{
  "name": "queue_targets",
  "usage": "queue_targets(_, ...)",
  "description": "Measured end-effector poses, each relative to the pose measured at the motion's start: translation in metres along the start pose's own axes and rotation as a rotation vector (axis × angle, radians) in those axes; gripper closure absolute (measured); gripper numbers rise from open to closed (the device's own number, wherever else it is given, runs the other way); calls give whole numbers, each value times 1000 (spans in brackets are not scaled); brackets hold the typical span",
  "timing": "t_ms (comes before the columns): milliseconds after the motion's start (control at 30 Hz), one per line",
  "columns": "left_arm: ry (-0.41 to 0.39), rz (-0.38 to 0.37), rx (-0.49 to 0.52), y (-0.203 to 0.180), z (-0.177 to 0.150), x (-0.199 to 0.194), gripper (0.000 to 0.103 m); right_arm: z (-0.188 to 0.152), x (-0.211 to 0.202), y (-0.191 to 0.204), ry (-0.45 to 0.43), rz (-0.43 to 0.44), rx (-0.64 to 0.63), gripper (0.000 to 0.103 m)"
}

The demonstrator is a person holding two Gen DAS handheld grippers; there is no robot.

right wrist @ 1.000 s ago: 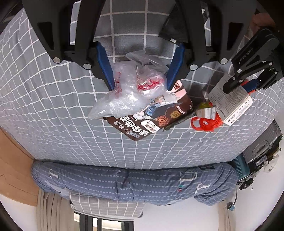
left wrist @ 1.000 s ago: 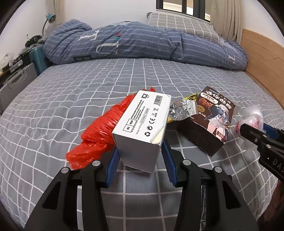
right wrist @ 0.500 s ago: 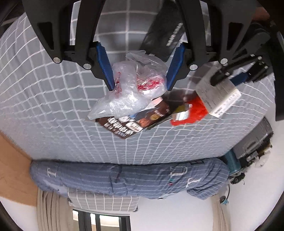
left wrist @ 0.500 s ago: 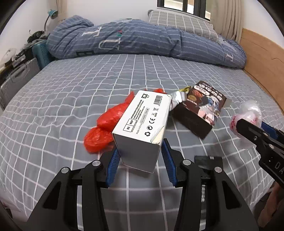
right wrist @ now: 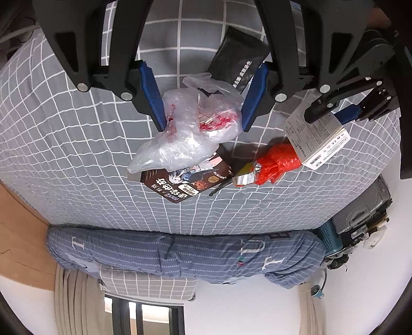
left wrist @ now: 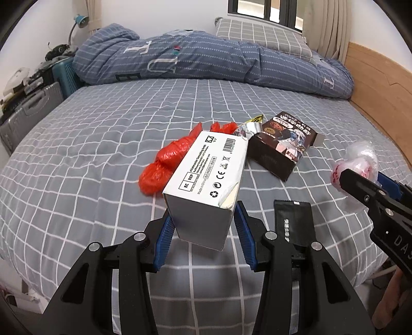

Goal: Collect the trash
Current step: 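Lift the white box and clear bag and carry them toward the bin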

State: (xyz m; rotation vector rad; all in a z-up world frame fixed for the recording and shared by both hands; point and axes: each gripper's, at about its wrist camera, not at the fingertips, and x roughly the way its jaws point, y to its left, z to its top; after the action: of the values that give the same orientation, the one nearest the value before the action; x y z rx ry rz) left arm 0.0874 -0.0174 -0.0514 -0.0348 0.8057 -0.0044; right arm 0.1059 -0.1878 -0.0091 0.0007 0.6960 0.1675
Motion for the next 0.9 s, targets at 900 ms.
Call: queue_targets(900, -28, -21, -40, 11, -34, -58, 58, -24, -59, 21, -55, 15, -34, 46)
